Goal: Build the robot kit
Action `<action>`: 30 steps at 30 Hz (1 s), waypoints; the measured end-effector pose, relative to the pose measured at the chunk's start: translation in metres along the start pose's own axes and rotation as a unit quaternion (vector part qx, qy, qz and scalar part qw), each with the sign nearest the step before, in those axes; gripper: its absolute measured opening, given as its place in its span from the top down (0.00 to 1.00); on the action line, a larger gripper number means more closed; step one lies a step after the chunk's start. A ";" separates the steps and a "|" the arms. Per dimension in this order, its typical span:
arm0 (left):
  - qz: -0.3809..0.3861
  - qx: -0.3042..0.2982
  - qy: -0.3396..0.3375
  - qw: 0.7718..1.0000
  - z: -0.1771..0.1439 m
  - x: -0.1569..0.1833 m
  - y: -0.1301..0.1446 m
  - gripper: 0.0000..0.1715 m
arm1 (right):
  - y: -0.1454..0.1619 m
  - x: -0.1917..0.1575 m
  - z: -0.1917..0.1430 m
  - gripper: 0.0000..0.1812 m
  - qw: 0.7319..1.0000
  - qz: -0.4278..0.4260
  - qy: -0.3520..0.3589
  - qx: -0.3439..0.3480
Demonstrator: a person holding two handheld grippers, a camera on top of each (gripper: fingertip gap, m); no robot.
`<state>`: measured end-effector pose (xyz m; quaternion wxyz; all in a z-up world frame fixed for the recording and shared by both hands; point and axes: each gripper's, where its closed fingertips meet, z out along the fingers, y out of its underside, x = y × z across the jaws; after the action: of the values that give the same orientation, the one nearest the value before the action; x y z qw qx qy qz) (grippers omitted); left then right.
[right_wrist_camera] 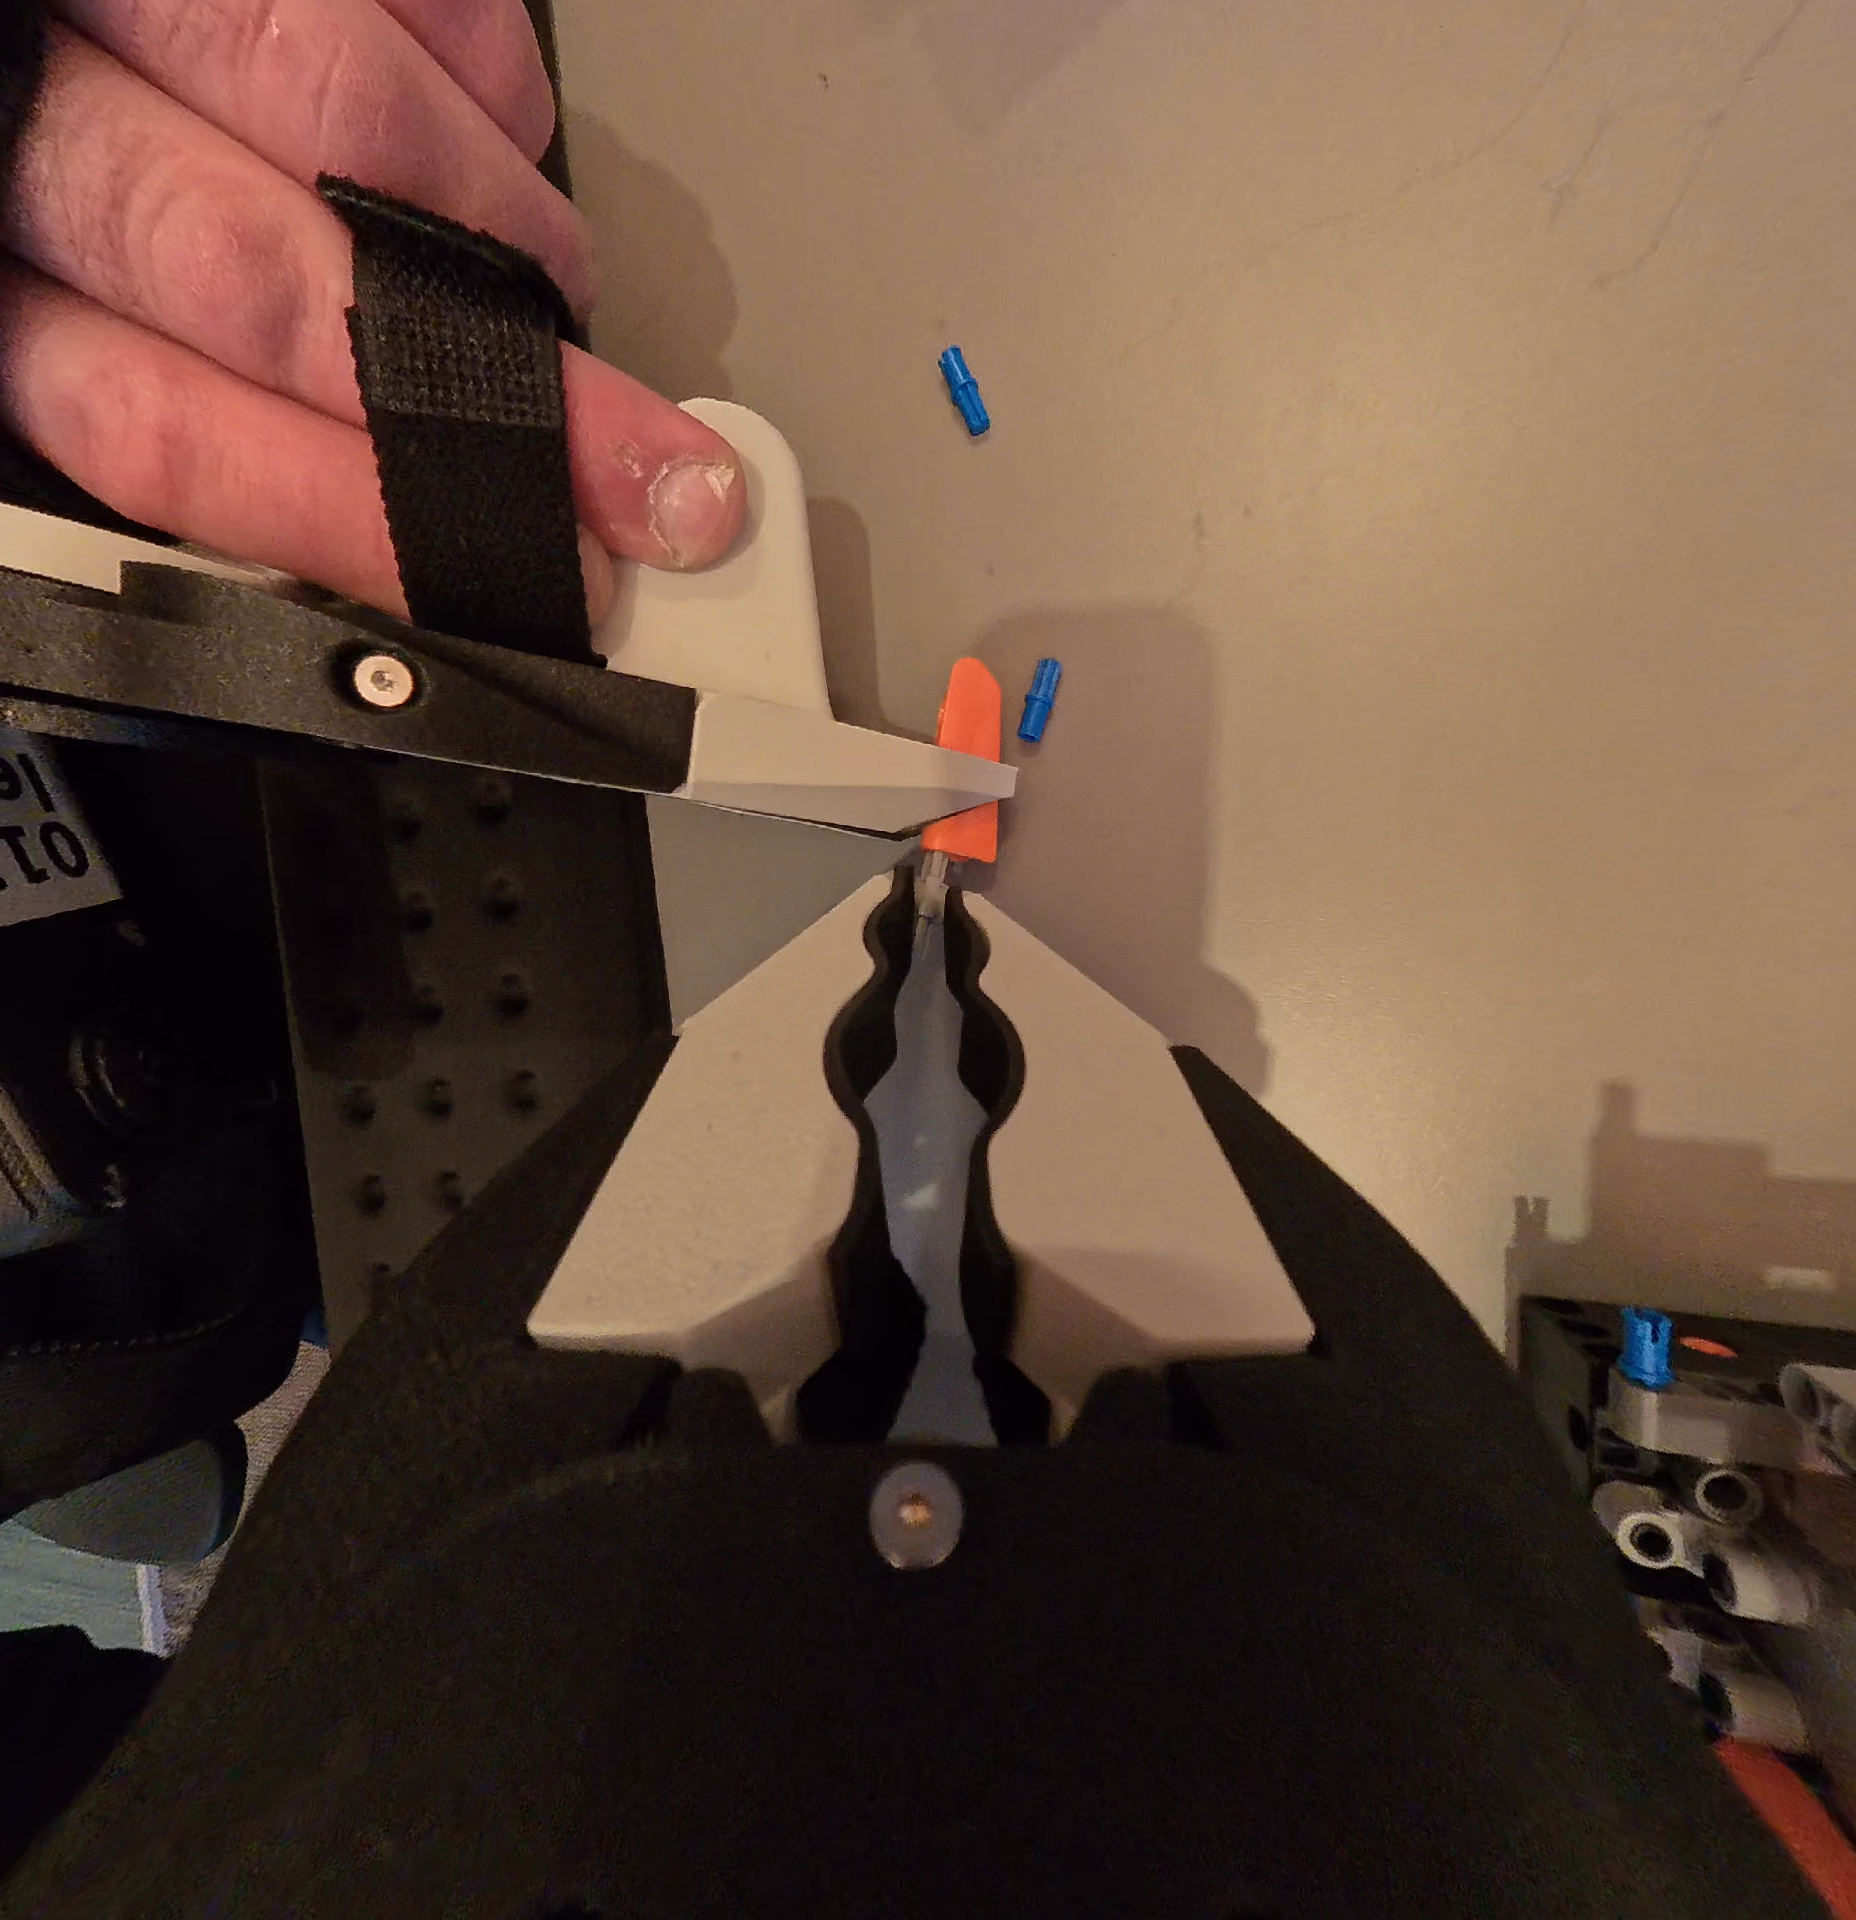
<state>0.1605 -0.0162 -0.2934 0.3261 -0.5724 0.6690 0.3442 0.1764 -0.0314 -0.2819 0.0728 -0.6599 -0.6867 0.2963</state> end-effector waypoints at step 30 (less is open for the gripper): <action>-0.050 0.016 0.015 0.999 -0.001 0.001 0.001 0.99 | -0.004 0.000 0.001 0.99 0.990 -0.080 0.093 0.071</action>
<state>0.1591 -0.0171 -0.2939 0.3414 -0.6049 0.6500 0.3084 0.1722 -0.0313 -0.2812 0.2064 -0.6207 -0.7048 0.2745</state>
